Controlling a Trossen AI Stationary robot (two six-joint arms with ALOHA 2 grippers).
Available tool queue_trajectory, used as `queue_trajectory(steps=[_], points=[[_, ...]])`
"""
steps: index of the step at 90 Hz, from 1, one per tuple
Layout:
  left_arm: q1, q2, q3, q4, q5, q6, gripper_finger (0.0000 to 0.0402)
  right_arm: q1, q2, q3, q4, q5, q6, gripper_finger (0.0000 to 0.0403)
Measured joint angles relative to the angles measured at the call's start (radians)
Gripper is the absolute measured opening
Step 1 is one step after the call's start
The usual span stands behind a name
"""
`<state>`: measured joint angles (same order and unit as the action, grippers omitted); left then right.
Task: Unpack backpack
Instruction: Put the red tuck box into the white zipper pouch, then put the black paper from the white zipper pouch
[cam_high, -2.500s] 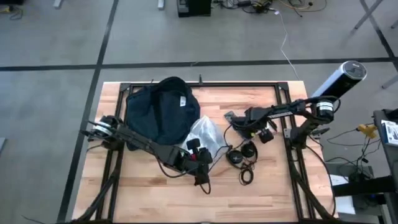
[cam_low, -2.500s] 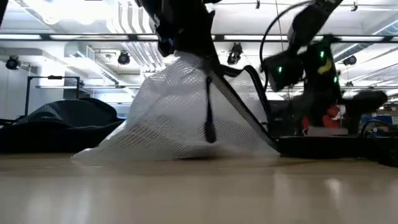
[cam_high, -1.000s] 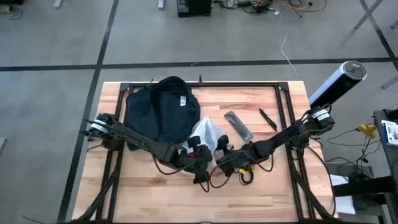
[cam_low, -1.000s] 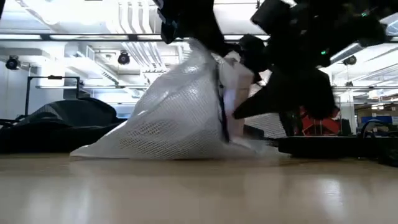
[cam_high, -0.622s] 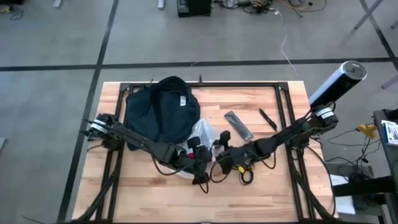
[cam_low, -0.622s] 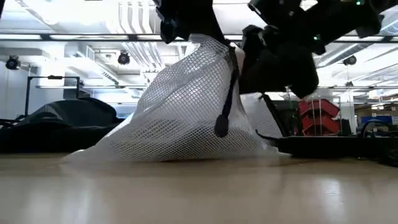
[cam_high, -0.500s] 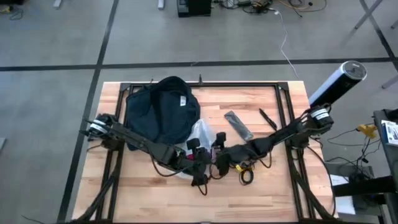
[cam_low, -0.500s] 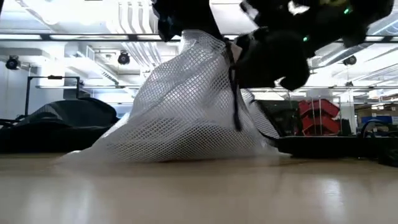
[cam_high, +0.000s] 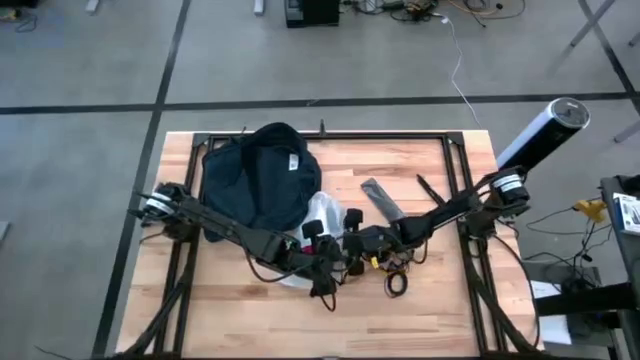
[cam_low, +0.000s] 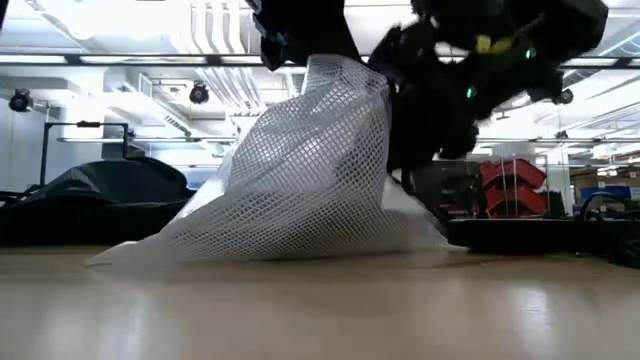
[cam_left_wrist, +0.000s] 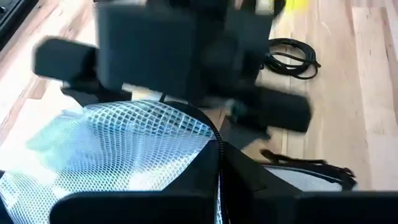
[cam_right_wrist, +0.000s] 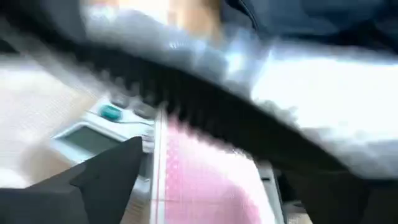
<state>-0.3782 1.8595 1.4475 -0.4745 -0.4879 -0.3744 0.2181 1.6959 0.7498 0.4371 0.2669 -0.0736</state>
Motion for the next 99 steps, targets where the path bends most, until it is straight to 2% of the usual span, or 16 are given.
queue_trajectory(steps=[16, 39, 47, 62, 69, 77, 92, 99], points=[[-0.001, 0.0, 0.0, -0.001, 0.003, 0.0, 0.0, 0.006, -0.175, 0.0, -0.293, -0.097, 0.08, 0.0324], [-0.002, 0.0, 0.0, -0.003, 0.003, -0.005, 0.0, 0.006, -0.325, -0.001, -0.709, -0.119, 0.226, 0.029], [-0.002, 0.0, 0.0, -0.004, 0.002, -0.011, 0.0, -0.004, -0.367, -0.002, -0.877, -0.092, 0.27, 0.0272], [-0.002, 0.0, -0.001, -0.002, 0.002, -0.014, 0.0, -0.034, -0.452, -0.002, -1.082, 0.112, 0.334, 0.0237], [-0.002, 0.0, -0.002, -0.001, 0.002, -0.021, 0.0, -0.066, -0.488, -0.002, -1.13, 0.173, 0.34, 0.0223], [-0.003, 0.0, -0.002, 0.0, 0.002, -0.027, 0.0, -0.133, -0.508, -0.004, -1.13, 0.178, 0.367, 0.0211], [-0.003, 0.001, -0.002, 0.004, 0.001, -0.027, 0.0, -0.297, -0.469, -0.036, -1.057, 0.164, 0.356, 0.0208], [-0.003, 0.001, -0.002, 0.003, 0.0, -0.027, 0.0, -0.38, -0.434, -0.058, -0.996, 0.098, 0.31, 0.0219]])
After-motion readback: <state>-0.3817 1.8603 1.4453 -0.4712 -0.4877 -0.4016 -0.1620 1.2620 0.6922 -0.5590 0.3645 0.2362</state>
